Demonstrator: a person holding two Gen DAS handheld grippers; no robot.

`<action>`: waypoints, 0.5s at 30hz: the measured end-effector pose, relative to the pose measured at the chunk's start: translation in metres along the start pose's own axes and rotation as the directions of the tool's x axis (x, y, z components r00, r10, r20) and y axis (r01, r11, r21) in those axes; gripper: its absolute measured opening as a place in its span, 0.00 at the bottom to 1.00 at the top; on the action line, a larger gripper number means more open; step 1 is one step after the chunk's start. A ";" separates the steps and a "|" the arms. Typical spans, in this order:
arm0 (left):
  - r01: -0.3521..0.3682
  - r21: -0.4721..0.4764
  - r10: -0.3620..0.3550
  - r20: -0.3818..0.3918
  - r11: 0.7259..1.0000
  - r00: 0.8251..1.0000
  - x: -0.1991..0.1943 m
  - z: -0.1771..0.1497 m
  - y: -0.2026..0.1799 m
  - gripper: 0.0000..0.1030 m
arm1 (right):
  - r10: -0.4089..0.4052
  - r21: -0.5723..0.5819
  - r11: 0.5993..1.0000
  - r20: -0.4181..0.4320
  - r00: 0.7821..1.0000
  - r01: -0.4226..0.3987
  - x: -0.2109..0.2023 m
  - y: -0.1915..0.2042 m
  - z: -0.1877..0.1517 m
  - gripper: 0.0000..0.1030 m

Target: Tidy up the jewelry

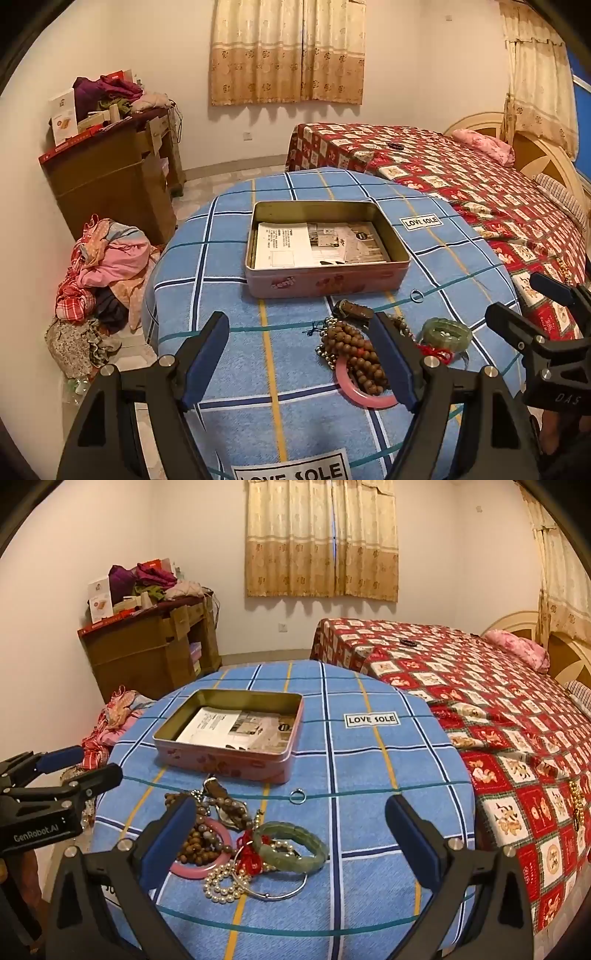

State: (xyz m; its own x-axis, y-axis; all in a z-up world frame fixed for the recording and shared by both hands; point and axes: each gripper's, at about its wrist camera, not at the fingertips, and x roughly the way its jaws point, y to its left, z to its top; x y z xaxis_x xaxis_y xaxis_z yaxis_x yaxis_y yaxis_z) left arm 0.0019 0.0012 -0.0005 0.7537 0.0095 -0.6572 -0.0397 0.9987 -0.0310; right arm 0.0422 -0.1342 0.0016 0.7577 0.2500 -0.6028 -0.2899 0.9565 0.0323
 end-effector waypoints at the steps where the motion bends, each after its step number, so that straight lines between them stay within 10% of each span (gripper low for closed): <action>1: 0.000 -0.001 0.000 0.000 1.000 1.000 0.000 0.000 0.000 0.76 | 0.000 -0.002 1.000 0.000 1.000 0.000 -0.001 0.001 -0.001 1.00; 15: -0.017 -0.007 0.017 0.000 1.000 1.000 0.001 0.003 0.005 0.76 | 0.004 0.006 1.000 -0.009 1.000 -0.004 0.003 -0.002 0.001 1.00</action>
State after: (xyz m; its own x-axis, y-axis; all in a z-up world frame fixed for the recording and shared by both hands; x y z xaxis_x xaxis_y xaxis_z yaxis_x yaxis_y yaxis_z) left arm 0.0049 0.0059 0.0007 0.7526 0.0263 -0.6579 -0.0572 0.9980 -0.0255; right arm 0.0453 -0.1349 0.0001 0.7510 0.2526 -0.6101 -0.2896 0.9563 0.0394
